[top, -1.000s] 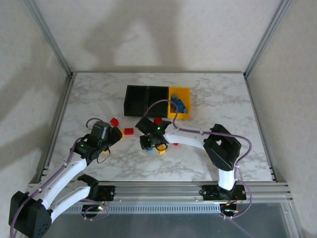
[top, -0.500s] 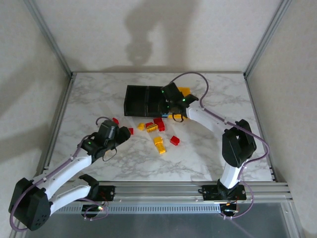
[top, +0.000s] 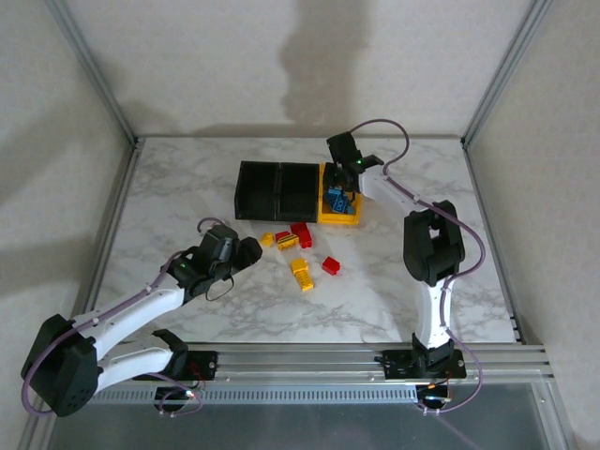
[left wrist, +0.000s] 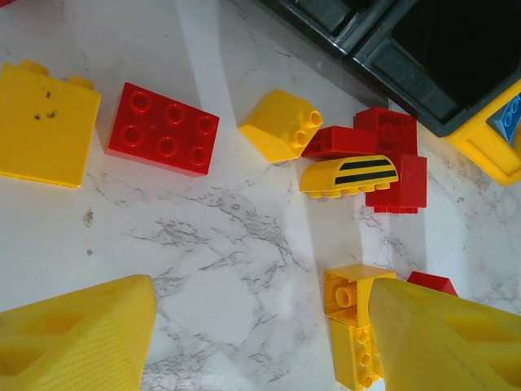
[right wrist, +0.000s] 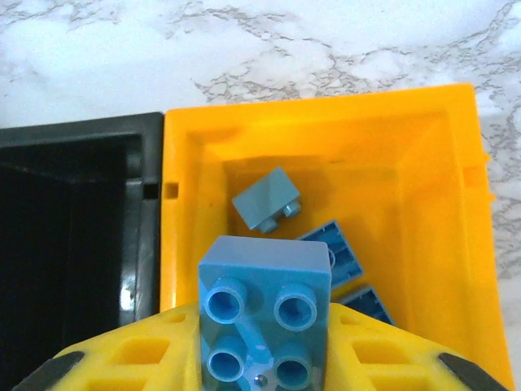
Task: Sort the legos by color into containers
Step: Place the lego in the container.
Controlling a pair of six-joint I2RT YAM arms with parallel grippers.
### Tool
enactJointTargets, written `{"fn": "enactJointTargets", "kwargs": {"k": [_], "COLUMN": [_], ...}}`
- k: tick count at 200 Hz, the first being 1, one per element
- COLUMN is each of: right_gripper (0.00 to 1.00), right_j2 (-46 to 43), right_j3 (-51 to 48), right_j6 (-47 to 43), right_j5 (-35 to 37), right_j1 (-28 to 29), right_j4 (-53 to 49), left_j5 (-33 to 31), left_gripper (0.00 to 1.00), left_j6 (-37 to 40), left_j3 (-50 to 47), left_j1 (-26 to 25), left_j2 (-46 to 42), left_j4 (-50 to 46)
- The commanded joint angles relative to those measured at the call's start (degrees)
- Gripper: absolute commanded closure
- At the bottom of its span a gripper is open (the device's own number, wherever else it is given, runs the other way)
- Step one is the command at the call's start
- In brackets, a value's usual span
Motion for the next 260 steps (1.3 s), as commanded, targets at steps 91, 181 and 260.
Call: {"fn": "enactJointTargets", "kwargs": {"k": [91, 181, 260], "right_gripper": [0.58, 0.53, 0.44], "right_j2": [6.9, -1.3, -21.0], "right_j3": [7.1, 3.7, -17.3], "right_j6": [0.1, -0.8, -2.1], "right_j5": [-1.5, -1.6, -5.6], "right_j1": [-1.3, -1.3, 2.8], "right_j4": [-0.4, 0.6, 7.3], "left_j5": [-1.1, -5.1, -3.0], "left_gripper": [0.30, 0.28, 0.22], "left_j6": [-1.3, 0.0, 3.6], "left_j3": [1.1, 4.0, 6.8], "left_j1": [-1.0, 0.7, 7.9], "left_j2": [0.8, 1.2, 5.1], "left_j4": [0.7, -4.1, -5.0]}}
